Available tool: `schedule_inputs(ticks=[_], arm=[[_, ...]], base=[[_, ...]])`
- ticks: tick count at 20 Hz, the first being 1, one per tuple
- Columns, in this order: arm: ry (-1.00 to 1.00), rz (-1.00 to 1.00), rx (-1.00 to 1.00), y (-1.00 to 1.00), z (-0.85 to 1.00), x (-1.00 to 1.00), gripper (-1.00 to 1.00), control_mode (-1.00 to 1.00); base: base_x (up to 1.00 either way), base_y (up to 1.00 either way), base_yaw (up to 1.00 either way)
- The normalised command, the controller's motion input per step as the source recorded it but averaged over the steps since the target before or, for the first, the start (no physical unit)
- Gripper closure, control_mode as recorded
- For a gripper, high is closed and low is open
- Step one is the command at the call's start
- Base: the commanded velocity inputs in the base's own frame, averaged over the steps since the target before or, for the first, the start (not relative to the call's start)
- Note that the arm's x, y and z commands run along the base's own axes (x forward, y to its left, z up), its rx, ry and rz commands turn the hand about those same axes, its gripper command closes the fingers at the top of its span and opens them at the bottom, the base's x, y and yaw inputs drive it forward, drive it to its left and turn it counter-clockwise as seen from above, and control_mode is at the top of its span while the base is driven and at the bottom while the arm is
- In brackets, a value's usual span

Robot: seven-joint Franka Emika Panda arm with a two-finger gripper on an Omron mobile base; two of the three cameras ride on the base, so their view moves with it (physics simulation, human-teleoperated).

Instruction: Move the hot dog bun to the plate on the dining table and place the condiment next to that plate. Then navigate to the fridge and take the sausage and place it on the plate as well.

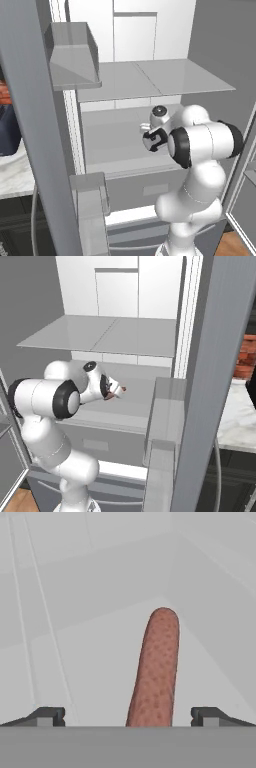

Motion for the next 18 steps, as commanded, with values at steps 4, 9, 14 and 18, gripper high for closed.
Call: schedule_inputs(ticks=[4,9,14,18], arm=[[0.01,-0.05,0.00,0.00,-0.26,0.12,1.00,-1.00],[0.00,-0.04,0.00,0.00,-0.22,0.00,1.00,-1.00],[0.00,0.00,0.01,0.00,-0.11,-0.20,1.00,-1.00],[-0.03,0.06,0.06,-0.04,0.22,-0.71,1.00,-1.00]], base=[[0.00,0.00,0.00],[0.00,0.00,0.00],[0.00,0.00,0.00],[0.00,0.00,0.00]])
